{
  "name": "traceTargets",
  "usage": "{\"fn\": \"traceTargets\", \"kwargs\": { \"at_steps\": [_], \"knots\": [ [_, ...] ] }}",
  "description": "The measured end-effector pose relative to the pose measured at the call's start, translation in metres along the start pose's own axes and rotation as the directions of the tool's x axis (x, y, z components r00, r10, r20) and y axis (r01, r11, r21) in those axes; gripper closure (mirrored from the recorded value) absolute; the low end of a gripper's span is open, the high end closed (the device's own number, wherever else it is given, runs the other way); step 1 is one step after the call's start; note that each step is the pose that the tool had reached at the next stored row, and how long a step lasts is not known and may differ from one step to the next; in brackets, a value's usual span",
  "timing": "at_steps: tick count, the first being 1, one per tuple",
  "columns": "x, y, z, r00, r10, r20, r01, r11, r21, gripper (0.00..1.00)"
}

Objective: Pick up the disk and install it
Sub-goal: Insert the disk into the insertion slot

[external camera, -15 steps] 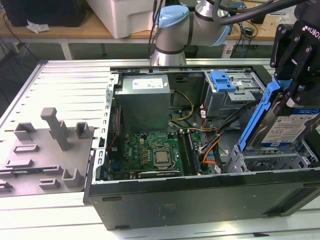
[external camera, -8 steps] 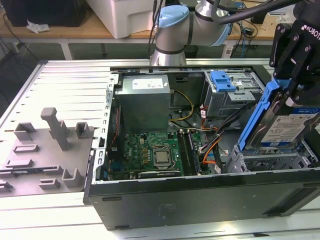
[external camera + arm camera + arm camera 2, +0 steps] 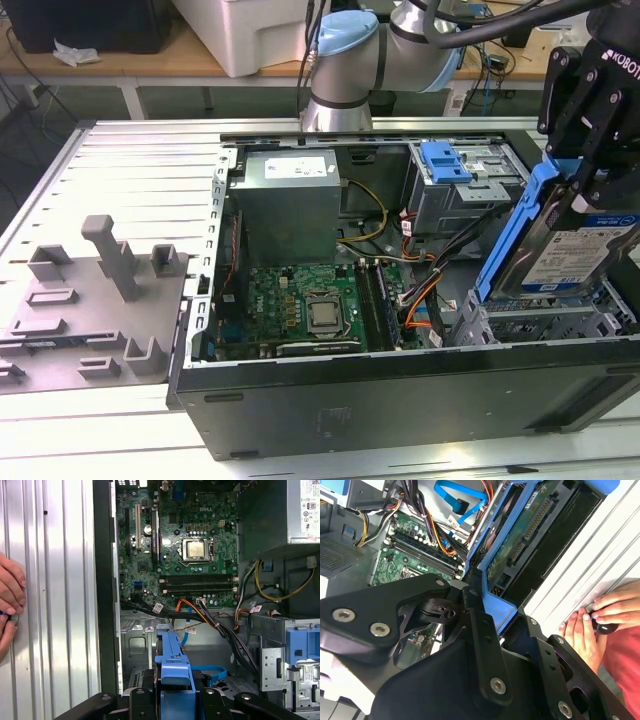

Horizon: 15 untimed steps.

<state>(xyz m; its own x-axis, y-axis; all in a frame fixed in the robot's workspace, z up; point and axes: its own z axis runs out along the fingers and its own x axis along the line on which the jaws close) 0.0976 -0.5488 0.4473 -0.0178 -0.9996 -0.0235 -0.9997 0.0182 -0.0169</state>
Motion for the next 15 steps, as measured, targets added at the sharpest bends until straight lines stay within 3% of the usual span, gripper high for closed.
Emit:
{"fn": "traceTargets", "kwargs": {
  "at_steps": [15],
  "knots": [
    [0.0005, -0.0016, 0.0000, 1.0000, 0.000, 0.0000, 0.000, 1.0000, 0.0000, 0.63]
  ]
}}
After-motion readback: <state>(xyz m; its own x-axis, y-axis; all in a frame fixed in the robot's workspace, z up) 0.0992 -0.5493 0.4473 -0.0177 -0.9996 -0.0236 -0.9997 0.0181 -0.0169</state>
